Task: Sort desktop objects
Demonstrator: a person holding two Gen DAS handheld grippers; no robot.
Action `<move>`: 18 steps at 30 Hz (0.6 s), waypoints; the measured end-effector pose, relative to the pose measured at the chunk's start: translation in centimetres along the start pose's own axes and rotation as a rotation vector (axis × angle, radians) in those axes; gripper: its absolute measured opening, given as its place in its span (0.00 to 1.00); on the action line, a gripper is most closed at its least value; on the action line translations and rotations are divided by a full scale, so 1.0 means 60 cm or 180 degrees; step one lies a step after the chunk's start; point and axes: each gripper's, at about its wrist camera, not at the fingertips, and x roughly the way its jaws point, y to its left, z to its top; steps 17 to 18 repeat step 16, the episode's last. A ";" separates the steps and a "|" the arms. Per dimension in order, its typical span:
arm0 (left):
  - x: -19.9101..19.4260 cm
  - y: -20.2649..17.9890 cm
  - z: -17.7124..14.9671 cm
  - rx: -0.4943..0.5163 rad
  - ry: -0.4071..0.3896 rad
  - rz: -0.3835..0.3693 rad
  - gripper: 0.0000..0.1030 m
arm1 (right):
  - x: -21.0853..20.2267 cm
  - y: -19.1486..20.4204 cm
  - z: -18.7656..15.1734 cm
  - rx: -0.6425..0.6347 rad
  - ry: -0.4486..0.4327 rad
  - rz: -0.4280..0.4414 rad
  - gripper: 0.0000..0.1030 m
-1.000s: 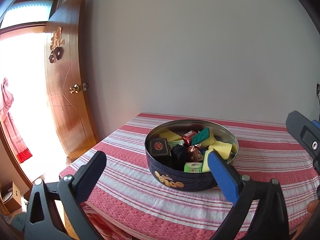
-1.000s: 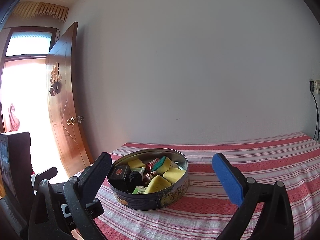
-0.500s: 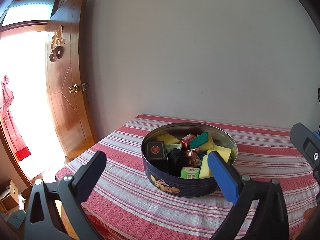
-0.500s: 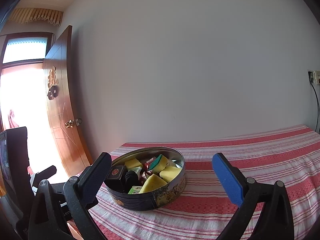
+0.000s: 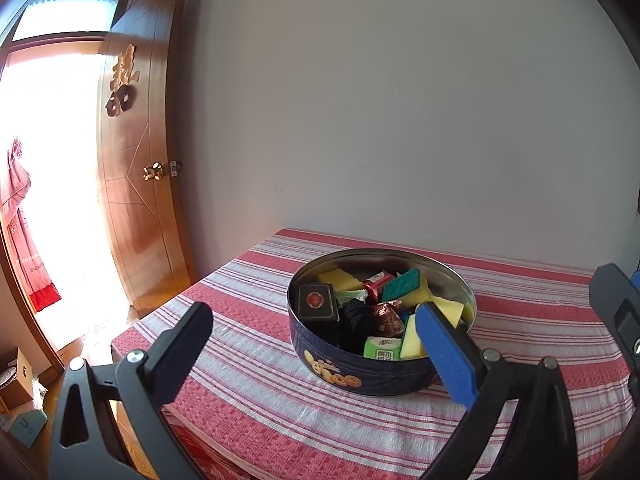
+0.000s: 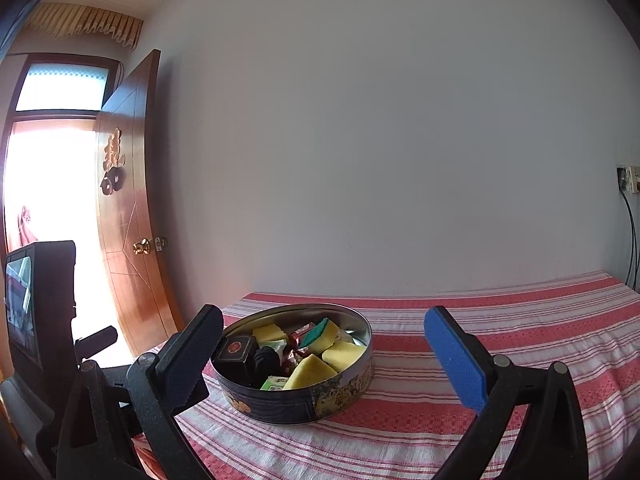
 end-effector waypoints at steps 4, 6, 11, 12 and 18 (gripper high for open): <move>-0.002 -0.001 0.003 -0.0008 -0.0026 0.0032 1.00 | -0.004 0.002 0.000 -0.0026 -0.0020 -0.0003 0.99; -0.002 -0.002 0.003 -0.0022 -0.0023 0.0026 0.99 | -0.005 0.002 -0.001 -0.0026 -0.0028 -0.0012 0.99; 0.000 -0.005 0.001 -0.0019 -0.0015 0.0058 0.99 | -0.005 -0.003 -0.002 0.0019 -0.0014 -0.0001 0.99; 0.001 -0.006 0.001 -0.0011 -0.0010 0.0073 0.99 | -0.005 -0.003 -0.002 0.0021 -0.0010 0.0001 0.99; 0.003 -0.009 0.000 0.0005 0.0001 0.0118 0.99 | -0.004 -0.005 -0.004 0.0016 0.0000 -0.0022 0.99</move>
